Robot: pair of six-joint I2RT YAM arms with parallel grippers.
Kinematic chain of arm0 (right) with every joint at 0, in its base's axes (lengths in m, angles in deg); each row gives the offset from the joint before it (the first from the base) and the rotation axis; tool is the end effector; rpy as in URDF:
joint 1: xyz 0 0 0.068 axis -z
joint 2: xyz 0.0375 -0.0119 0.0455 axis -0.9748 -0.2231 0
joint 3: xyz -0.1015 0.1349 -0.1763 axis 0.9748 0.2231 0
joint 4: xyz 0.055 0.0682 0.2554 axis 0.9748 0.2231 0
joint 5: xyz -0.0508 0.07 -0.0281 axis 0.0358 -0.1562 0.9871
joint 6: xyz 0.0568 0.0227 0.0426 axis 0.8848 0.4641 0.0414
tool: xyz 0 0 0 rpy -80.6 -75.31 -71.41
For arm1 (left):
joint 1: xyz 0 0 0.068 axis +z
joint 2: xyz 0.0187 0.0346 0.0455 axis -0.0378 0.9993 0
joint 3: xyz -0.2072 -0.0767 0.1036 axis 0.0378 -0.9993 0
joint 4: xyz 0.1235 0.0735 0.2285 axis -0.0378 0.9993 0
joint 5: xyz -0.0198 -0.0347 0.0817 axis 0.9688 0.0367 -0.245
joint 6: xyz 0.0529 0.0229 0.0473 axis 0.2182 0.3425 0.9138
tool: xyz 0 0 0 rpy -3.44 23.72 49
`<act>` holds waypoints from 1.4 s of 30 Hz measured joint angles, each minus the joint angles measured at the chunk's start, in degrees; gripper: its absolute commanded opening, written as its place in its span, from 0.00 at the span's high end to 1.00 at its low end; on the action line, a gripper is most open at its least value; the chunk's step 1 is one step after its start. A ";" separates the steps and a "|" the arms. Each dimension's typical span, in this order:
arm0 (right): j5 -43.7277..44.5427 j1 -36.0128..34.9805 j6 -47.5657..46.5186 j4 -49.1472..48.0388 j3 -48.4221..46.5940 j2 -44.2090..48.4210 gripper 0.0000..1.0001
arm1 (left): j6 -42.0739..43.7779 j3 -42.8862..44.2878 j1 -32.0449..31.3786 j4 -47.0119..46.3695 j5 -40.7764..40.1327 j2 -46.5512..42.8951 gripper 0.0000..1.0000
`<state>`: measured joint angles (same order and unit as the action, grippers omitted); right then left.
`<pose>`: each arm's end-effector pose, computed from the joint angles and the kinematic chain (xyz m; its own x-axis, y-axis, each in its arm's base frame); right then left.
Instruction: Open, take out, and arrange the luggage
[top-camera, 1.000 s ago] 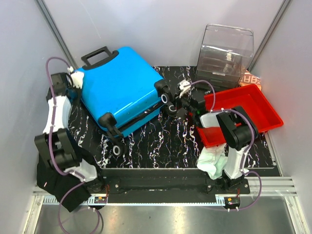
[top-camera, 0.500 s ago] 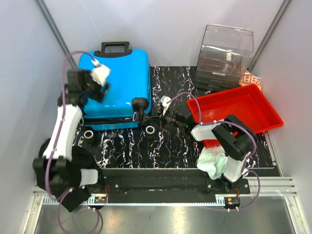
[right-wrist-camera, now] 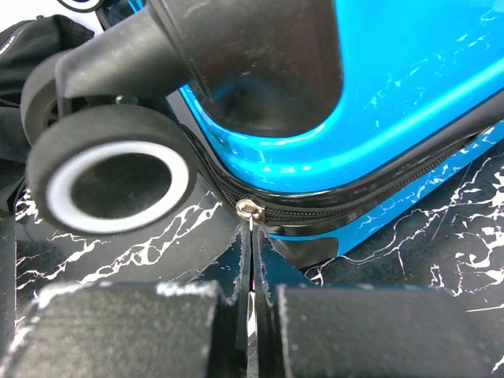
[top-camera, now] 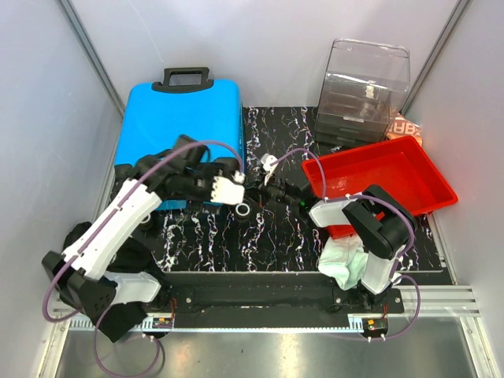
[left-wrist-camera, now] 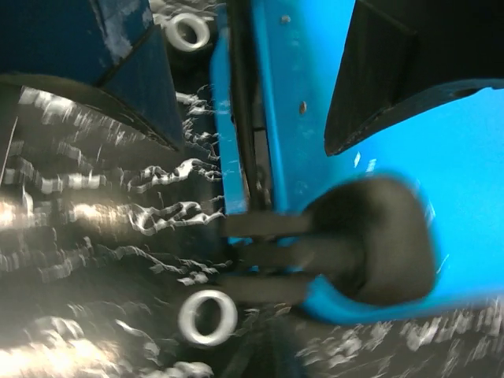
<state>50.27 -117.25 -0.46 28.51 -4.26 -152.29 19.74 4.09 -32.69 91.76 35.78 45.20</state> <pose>0.2781 0.2688 0.1401 -0.1573 -0.0264 -0.9872 -0.8934 0.4298 0.1308 0.2183 -0.1492 0.3121 0.2529 0.8596 -0.4440 0.9174 -0.0673 0.3923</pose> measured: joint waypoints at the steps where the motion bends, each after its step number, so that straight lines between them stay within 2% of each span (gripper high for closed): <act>1: 0.00 0.11 0.13 -0.02 0.00 0.00 1.00 | 2.21 0.85 -1.88 1.49 -1.66 0.83 0.18; 7: 0.00 0.22 0.92 -0.15 0.00 -0.15 1.00 | 28.15 1.62 -13.73 3.65 -15.98 2.40 0.15; 9: -0.22 0.33 1.20 -0.35 0.00 -0.24 1.00 | 35.45 1.62 -15.17 2.80 -18.86 2.58 0.13; 12: -0.85 0.72 2.14 -0.87 0.00 -0.48 1.00 | 41.94 1.51 -15.78 2.12 -21.84 3.43 0.11; 22: -3.32 2.12 5.68 -4.11 0.37 -1.68 1.00 | 47.89 -5.01 -16.50 -4.94 -25.35 8.90 0.11; 25: -3.37 2.25 6.29 -5.31 0.76 -1.86 1.00 | 48.22 -5.38 -16.52 -7.41 -26.05 10.03 0.16; 26: -3.41 2.32 6.56 -5.51 0.79 -1.99 1.00 | 48.28 -5.62 -16.52 -8.00 -26.38 10.16 0.18; 32: -3.43 3.13 7.96 -6.78 1.18 -2.43 1.00 | 48.89 -6.97 -16.57 -9.62 -28.41 10.82 0.46; 35: -3.26 3.28 7.91 -6.60 1.18 -2.43 1.00 | 50.73 -7.50 -16.83 -10.54 -30.14 10.75 0.69; 36: -3.19 3.43 7.82 -6.56 1.18 -2.43 1.00 | 50.77 -7.61 -17.00 -10.88 -30.45 10.73 0.91; 37: -3.19 3.58 7.72 -6.51 1.18 -2.43 1.00 | 50.82 -7.96 -17.09 -11.47 -30.67 10.73 1.00; 42: -2.91 3.65 6.99 -6.12 1.18 -2.38 1.00 | 51.12 -8.94 -17.33 -12.81 -31.43 10.43 1.00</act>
<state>47.37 -113.60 6.53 22.39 -3.08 -154.67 70.86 -4.85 -50.02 78.95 4.35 55.63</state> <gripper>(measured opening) 0.009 0.575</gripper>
